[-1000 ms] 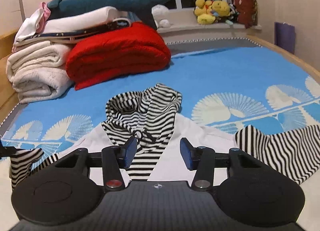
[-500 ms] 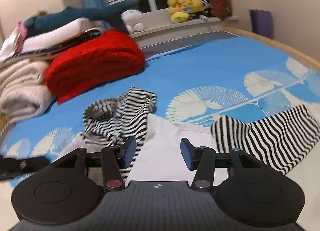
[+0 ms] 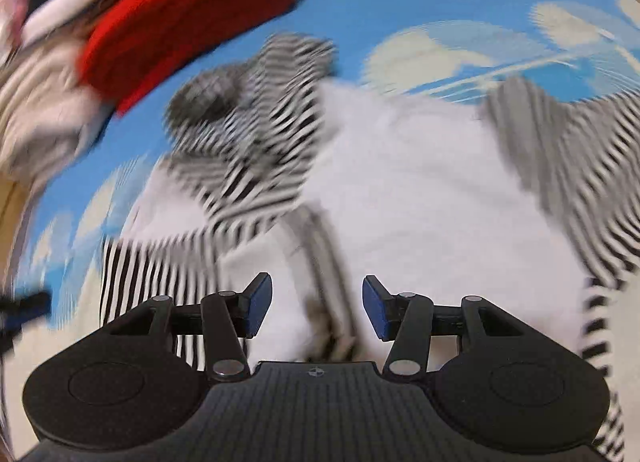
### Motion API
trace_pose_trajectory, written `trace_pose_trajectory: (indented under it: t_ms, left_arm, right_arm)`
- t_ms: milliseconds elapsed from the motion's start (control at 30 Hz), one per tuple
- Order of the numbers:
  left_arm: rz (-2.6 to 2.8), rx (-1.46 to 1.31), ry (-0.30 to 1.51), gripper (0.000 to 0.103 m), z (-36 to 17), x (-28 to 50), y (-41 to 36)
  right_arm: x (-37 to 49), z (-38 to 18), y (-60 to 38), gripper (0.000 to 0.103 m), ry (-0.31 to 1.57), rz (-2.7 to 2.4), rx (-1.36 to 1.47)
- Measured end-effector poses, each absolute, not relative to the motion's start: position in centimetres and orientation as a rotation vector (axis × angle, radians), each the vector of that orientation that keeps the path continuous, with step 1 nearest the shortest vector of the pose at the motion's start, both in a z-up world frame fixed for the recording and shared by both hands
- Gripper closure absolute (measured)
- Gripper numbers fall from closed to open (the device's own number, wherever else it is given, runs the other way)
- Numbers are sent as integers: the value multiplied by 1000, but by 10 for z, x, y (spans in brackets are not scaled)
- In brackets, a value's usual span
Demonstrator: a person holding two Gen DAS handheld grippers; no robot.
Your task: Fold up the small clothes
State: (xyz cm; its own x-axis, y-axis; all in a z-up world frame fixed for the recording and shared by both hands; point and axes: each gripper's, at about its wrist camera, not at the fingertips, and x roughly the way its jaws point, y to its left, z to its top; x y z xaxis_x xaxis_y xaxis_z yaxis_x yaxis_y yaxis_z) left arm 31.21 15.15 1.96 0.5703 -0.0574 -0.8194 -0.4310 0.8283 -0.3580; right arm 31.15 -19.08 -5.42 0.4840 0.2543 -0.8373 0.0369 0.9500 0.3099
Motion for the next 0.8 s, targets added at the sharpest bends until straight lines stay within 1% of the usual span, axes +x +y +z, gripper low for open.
trace_pose_trajectory:
  t_ms: [133, 267, 367, 567, 633, 667, 700, 767, 800]
  left_arm:
    - [232, -594, 951, 87, 22, 303, 158]
    - [241, -614, 949, 87, 22, 302, 157]
    - [230, -613, 950, 87, 23, 303, 156]
    - [226, -604, 958, 87, 22, 301, 156]
    - [234, -611, 959, 87, 21, 301, 158]
    - [237, -616, 958, 87, 21, 302, 158]
    - [238, -623, 956, 87, 21, 302, 158]
    - [232, -627, 956, 87, 20, 304, 155]
    - [227, -623, 958, 87, 20, 305, 153]
  right_arm:
    - [312, -74, -156, 50, 1090, 200, 150]
    - [316, -89, -143, 50, 1114, 231, 77]
    - [312, -89, -143, 47, 1106, 252, 56]
    - [308, -89, -142, 46, 1073, 301, 5]
    - [308, -90, -141, 54, 1064, 310, -30]
    - [309, -90, -143, 68, 1059, 303, -21]
    - [312, -87, -151, 86, 1062, 282, 33]
    - [317, -78, -184, 89, 1065, 190, 251]
    - [316, -70, -200, 90, 1030, 133, 337]
